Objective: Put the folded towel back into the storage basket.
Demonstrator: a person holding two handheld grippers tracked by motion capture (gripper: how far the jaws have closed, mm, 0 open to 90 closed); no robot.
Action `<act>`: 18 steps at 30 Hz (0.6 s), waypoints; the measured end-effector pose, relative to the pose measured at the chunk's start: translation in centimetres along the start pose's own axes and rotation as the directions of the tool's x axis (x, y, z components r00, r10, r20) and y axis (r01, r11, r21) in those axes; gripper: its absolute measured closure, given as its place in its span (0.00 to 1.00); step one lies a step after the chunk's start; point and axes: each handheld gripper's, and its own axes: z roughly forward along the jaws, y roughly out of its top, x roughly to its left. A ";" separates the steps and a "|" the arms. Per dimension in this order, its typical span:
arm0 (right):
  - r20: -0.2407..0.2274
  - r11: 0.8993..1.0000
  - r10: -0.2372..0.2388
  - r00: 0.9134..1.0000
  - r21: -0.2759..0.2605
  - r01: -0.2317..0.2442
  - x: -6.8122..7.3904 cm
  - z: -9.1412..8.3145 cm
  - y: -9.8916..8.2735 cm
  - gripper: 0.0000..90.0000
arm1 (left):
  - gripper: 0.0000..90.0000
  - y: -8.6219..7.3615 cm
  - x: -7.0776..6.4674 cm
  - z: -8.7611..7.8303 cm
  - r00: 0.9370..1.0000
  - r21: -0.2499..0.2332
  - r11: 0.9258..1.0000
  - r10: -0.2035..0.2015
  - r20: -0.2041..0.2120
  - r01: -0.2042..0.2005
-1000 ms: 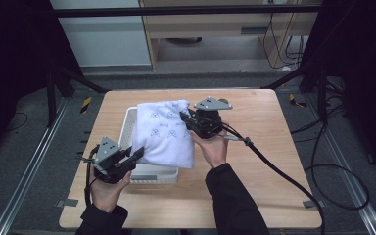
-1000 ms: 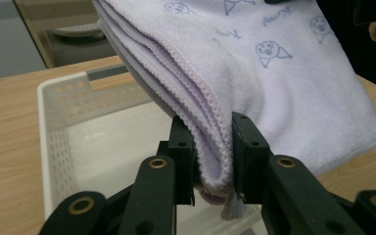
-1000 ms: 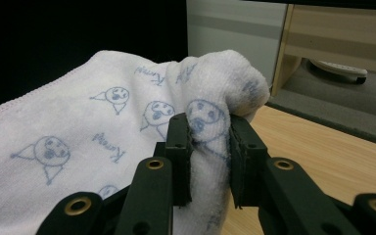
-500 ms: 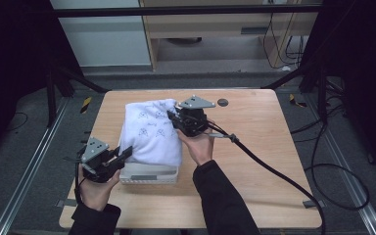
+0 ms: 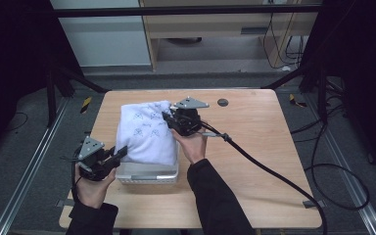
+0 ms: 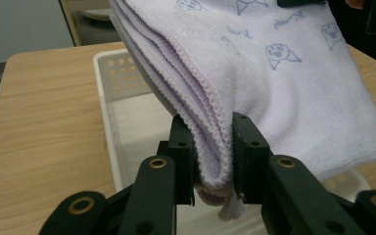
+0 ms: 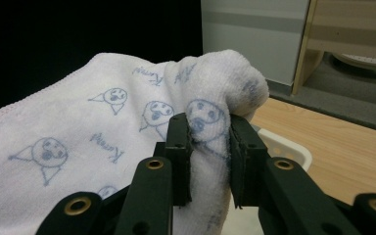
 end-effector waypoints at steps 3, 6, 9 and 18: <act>0.000 1.000 0.006 1.000 0.008 -0.006 0.0 0.5 -0.4 0.82 | 0.80 -0.3 0.3 0.4 1.000 0.011 1.000 -0.005 -0.008 0.005; 0.000 1.000 0.009 1.000 0.016 -0.009 -0.1 1.1 -0.7 0.82 | 0.80 -0.5 0.5 0.9 1.000 0.023 1.000 -0.006 -0.014 0.006; 0.003 1.000 0.007 1.000 0.026 -0.007 -0.2 1.5 -1.0 0.82 | 0.80 -0.8 0.7 1.2 1.000 0.035 0.999 -0.004 -0.022 0.005; 0.016 0.998 -0.026 1.000 0.057 0.025 0.1 3.0 -1.8 0.82 | 0.80 -1.4 1.4 2.0 0.999 0.064 0.998 -0.012 -0.034 0.014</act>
